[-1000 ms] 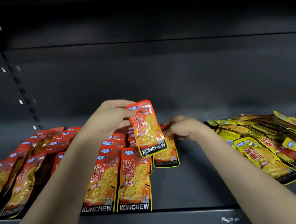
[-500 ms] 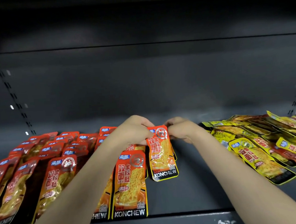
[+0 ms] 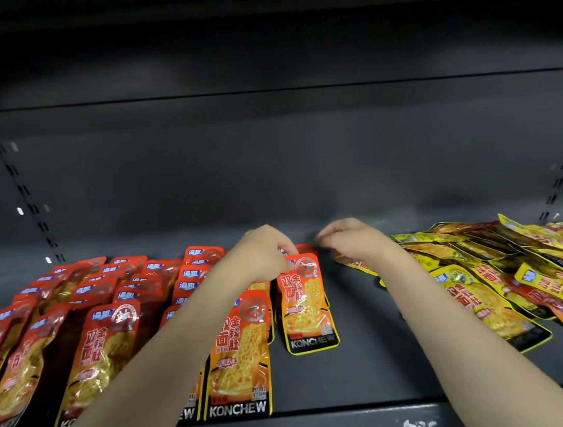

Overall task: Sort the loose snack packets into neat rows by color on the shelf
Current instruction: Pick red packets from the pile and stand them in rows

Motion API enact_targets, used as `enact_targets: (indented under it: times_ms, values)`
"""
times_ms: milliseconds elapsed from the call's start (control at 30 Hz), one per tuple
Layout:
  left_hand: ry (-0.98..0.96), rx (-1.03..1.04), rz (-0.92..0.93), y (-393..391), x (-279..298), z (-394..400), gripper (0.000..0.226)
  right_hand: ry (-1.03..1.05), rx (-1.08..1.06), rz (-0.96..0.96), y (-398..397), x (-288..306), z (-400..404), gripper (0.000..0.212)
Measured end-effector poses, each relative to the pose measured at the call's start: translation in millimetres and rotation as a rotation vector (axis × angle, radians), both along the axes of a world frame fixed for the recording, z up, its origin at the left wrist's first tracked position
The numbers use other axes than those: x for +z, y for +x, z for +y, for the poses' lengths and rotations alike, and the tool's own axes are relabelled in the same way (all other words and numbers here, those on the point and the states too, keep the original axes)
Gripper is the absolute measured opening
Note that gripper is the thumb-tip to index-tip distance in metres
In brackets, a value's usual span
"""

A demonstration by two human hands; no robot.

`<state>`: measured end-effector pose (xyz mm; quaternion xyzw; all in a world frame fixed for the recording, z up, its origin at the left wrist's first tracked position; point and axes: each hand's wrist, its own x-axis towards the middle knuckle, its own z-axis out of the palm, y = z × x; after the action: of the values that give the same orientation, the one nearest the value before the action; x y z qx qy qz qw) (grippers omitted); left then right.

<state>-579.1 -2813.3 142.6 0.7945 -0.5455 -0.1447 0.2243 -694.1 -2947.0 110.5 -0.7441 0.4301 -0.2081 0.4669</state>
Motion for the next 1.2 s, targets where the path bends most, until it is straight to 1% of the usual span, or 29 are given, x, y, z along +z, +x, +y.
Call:
enact_targets:
  times_ms: [167, 300, 400, 567, 667, 800, 867, 933, 1000, 1067, 1200]
  values:
    - [0.025, -0.025, -0.083, -1, -9, -3, 0.027, -0.129, -0.033, 0.043, -8, -4, -4, 0.003]
    - [0.037, -0.033, -0.116, -1, -13, -4, 0.026, -0.148, -0.081, 0.030, -12, -5, -8, 0.007]
    - [0.022, -0.016, -0.112, -1, -15, -6, 0.026, -0.167, -0.097, 0.039, -13, -6, -10, 0.011]
    - [0.007, 0.019, -0.068, -5, -15, -6, 0.032, -0.195, -0.096, 0.084, -13, -6, -8, 0.012]
    - [-0.049, 0.038, -0.088, -9, -12, -5, 0.029, -0.230, -0.094, 0.067, -14, -3, -5, 0.013]
    - [-0.147, 0.026, -0.112, -22, -5, -6, 0.023, -0.313, -0.105, -0.043, -22, 9, 4, 0.011]
    - [-0.202, 0.022, -0.109, -30, 0, -9, 0.020, -0.389, -0.128, -0.092, -34, 19, 7, 0.011]
    - [-0.262, 0.034, -0.084, -39, 4, -13, 0.016, -0.477, -0.147, -0.097, -56, 27, 10, 0.014]
    - [-0.317, 0.026, -0.060, -53, 6, -18, 0.014, -0.536, -0.150, -0.107, -82, 32, 10, 0.012]
    - [-0.364, -0.013, -0.055, -73, 6, -23, 0.015, -0.548, -0.146, -0.124, -108, 33, 9, 0.008]
    - [-0.437, -0.108, -0.020, -128, 0, -37, 0.014, -0.492, -0.151, -0.156, -160, 29, 5, 0.005]
